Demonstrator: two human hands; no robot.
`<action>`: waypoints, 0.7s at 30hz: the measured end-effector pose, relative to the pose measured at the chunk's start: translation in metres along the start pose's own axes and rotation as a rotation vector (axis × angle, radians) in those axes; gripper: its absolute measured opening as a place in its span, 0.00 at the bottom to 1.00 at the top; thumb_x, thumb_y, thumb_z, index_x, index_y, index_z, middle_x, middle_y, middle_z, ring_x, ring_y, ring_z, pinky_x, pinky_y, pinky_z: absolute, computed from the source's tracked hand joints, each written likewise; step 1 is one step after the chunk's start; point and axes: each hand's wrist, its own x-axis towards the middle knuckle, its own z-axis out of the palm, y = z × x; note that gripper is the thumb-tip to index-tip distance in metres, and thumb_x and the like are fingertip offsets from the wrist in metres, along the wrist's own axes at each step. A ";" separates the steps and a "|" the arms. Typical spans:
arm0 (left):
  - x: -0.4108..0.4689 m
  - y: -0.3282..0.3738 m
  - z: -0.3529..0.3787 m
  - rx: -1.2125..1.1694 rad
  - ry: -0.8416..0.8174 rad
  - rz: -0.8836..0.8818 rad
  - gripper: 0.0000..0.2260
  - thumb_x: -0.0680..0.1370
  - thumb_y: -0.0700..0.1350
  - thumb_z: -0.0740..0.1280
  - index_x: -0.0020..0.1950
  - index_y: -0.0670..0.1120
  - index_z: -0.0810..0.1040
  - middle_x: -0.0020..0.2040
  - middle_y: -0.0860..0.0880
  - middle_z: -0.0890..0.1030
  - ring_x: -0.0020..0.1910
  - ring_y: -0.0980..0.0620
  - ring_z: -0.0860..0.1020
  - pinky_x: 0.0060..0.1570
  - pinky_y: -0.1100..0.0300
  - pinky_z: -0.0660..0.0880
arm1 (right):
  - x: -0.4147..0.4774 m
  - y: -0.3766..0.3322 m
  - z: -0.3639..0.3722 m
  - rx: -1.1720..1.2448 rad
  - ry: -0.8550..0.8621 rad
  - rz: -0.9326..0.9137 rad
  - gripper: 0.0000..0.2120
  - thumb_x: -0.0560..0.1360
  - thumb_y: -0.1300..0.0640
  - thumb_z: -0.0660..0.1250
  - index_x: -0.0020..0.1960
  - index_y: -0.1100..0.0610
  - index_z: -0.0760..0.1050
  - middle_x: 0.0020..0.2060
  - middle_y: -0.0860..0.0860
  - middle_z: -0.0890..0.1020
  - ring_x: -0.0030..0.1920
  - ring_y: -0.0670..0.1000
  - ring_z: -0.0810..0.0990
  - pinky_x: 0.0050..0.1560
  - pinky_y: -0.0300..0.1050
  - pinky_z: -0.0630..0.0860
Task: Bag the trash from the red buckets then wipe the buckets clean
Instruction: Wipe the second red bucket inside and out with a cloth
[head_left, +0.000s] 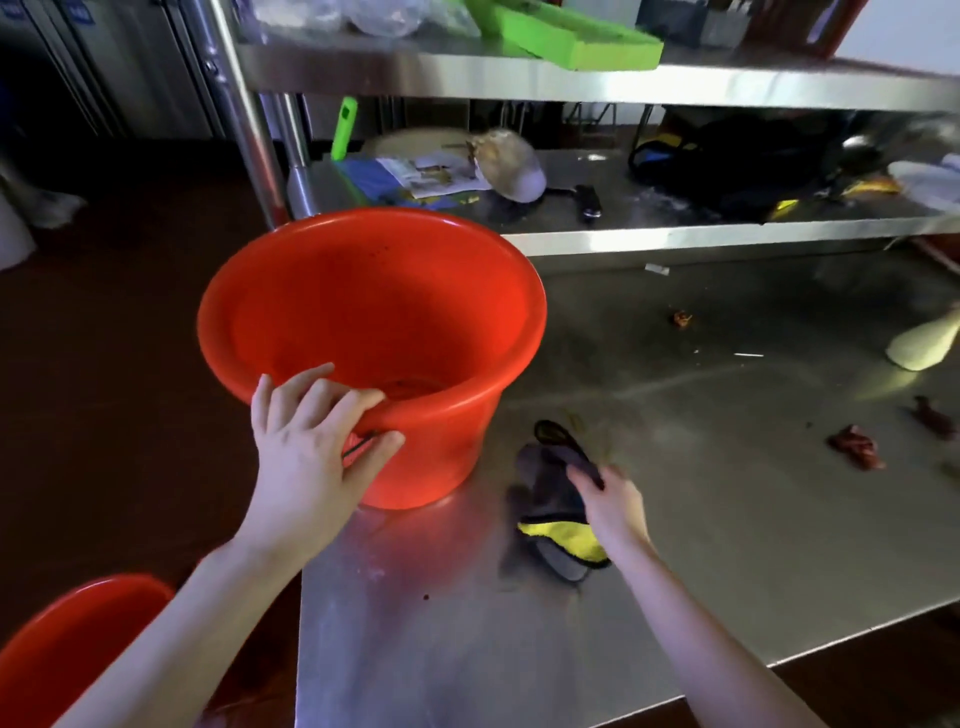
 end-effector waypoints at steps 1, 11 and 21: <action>0.001 0.005 0.003 -0.003 -0.010 -0.005 0.21 0.75 0.60 0.62 0.57 0.47 0.82 0.51 0.50 0.80 0.67 0.41 0.71 0.70 0.37 0.52 | 0.001 -0.006 -0.019 0.130 0.051 0.026 0.13 0.76 0.49 0.68 0.46 0.60 0.78 0.43 0.59 0.80 0.50 0.61 0.79 0.44 0.45 0.66; 0.019 0.092 0.044 -0.015 -0.058 0.003 0.15 0.73 0.55 0.70 0.56 0.49 0.82 0.50 0.53 0.80 0.64 0.42 0.74 0.69 0.39 0.58 | 0.008 -0.120 -0.172 0.583 0.123 -0.283 0.15 0.74 0.40 0.66 0.44 0.51 0.80 0.41 0.52 0.84 0.44 0.51 0.82 0.48 0.50 0.76; 0.031 0.138 0.058 -0.005 -0.019 -0.156 0.22 0.69 0.59 0.65 0.53 0.43 0.80 0.53 0.48 0.82 0.58 0.43 0.78 0.68 0.42 0.64 | 0.035 -0.147 -0.152 -0.237 -0.508 -0.877 0.17 0.82 0.48 0.58 0.66 0.52 0.77 0.65 0.45 0.77 0.64 0.41 0.72 0.66 0.31 0.63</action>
